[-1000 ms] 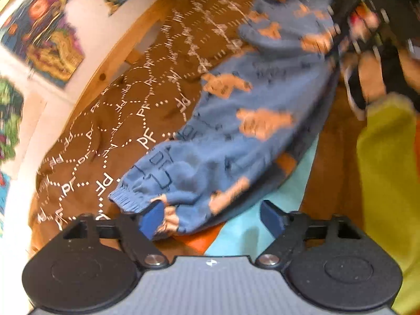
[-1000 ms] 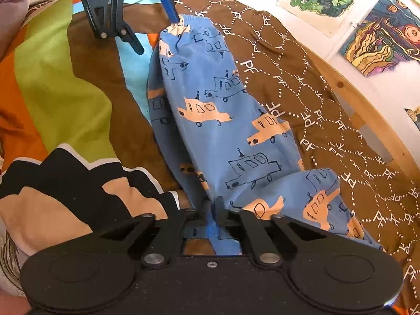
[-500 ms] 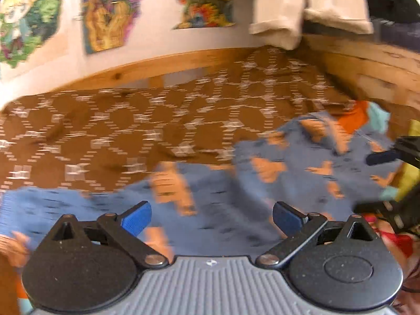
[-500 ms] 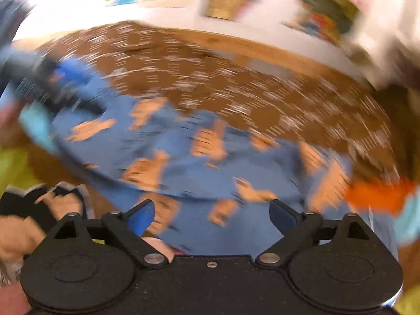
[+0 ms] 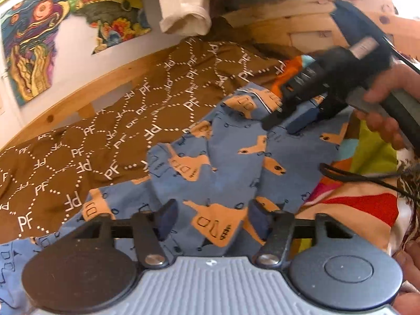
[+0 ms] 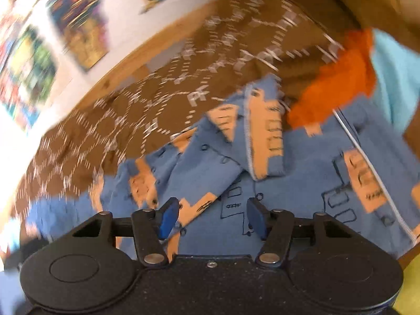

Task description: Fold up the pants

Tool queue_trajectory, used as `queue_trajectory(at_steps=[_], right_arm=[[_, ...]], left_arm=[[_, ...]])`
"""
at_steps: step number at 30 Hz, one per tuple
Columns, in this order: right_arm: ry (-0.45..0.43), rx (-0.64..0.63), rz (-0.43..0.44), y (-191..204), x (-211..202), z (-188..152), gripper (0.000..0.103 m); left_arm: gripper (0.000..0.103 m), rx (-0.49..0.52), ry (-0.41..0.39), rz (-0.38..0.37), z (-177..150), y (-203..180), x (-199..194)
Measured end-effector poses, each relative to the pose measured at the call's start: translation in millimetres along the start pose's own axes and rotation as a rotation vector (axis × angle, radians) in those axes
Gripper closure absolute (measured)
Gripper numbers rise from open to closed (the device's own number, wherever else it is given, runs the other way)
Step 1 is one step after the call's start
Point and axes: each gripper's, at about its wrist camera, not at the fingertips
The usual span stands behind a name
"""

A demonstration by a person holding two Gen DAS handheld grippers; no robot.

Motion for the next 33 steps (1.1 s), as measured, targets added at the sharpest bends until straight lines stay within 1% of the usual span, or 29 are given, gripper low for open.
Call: queue_trajectory(at_steps=[2,5,7,8,9,11,12,16,21,22,23,24,25,26,28,31,33], right_arm=[[-0.030,0.083,-0.012,-7.7,3.1,5.1,0.044],[-0.076,0.180,-0.019,-16.0,8.5,13.2,0.044],[-0.111,0.215,-0.033,-18.5,10.0,17.3,0.044],[-0.131,0.235,-0.039,-20.0,10.4,18.9,0.045],[-0.149,0.252,-0.042,-20.5,9.5,19.2,0.046],[-0.186,0.278,-0.062,-21.3,7.8,18.8,0.054],[-0.207,0.288,-0.071,-21.0,5.7,17.7,0.055],[-0.264,0.295,-0.124,-20.5,-4.3,14.9,0.062],[-0.270,0.279,-0.147,-21.9,-5.6,18.6,0.063],[-0.266,0.271,-0.150,-22.4,-5.2,19.1,0.066],[-0.265,0.259,-0.153,-22.4,-4.5,19.0,0.073],[-0.265,0.247,-0.156,-22.3,-3.6,18.8,0.077],[-0.266,0.239,-0.160,-22.7,-3.0,19.2,0.089],[-0.270,0.237,-0.163,-23.2,-4.1,18.9,0.095],[-0.293,0.215,-0.152,-21.2,-8.4,18.7,0.098],[-0.330,0.120,-0.145,-8.4,-22.1,21.8,0.099],[-0.351,0.081,-0.143,-1.2,-35.3,25.9,0.099]], left_arm=[[0.050,0.028,0.006,-0.002,-1.7,-4.5,1.1],[0.063,0.067,0.016,-0.001,-5.7,-10.7,2.4],[0.082,0.077,0.026,-0.004,-6.8,-11.9,3.5],[0.086,0.080,0.030,-0.004,-7.8,-12.7,3.7],[0.089,0.080,0.030,0.001,-8.3,-12.5,3.5],[0.095,0.069,0.028,0.011,-9.3,-11.8,3.0],[0.098,0.060,0.029,0.014,-9.1,-10.7,2.8],[0.100,0.013,0.042,0.014,-8.5,-4.6,4.3],[0.100,-0.035,0.063,0.002,-8.7,1.7,6.6],[0.100,-0.040,0.065,0.002,-8.9,2.2,6.7],[0.100,-0.045,0.068,0.002,-9.1,3.0,7.2],[0.100,-0.050,0.071,0.004,-9.3,3.2,7.6],[0.100,-0.055,0.074,0.004,-9.5,4.1,8.3],[0.101,-0.064,0.072,0.000,-9.7,5.4,8.1],[0.102,-0.080,0.072,-0.002,-9.8,7.4,7.7],[0.102,-0.092,0.063,-0.002,-9.7,10.7,6.0],[0.102,-0.101,0.059,0.000,-8.5,13.3,3.7]])
Point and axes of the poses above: each gripper's, at about its wrist camera, not at the fingertips, and x roughly the way its jaws point, y to its left, z to its top, and after that the axes turned 15 degrees about z, right-handed
